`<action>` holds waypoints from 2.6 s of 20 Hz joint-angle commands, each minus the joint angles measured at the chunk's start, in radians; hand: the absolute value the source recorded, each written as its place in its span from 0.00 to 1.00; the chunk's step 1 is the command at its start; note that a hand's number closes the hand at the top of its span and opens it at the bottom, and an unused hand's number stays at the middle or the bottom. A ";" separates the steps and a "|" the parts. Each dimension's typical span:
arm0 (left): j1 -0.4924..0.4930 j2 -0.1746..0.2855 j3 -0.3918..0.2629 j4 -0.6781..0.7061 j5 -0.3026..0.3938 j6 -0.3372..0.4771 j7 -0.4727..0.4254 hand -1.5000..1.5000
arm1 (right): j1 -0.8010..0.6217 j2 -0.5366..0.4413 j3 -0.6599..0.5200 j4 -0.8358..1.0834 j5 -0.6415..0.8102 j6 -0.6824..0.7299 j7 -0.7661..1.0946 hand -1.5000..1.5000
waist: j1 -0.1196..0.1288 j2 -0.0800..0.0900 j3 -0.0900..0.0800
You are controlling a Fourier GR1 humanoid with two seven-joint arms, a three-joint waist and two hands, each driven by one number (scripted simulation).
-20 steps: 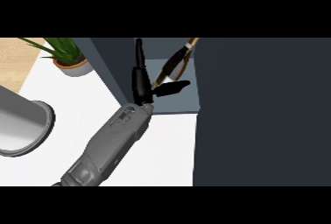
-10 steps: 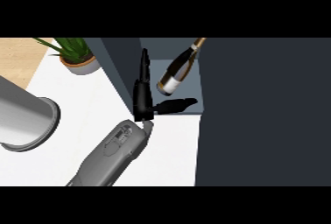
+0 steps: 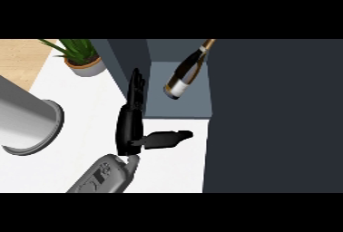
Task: Pick up the wine, place it into the cabinet and close the cabinet
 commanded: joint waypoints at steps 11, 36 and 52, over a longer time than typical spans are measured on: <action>0.340 0.279 -0.001 -0.517 0.029 -0.163 0.079 0.00 | 0.063 -0.093 -0.025 -0.164 -0.011 0.036 0.077 1.00 | -0.003 0.002 0.000; 0.691 0.498 0.354 -0.556 0.278 -0.661 -0.126 1.00 | -0.049 -0.194 0.151 -0.136 -0.118 0.206 0.143 1.00 | 0.012 0.007 -0.001; 0.762 0.481 0.431 -0.548 0.288 -0.773 -0.128 1.00 | -0.718 0.204 0.437 0.096 0.036 -0.120 0.491 1.00 | 0.016 0.006 -0.002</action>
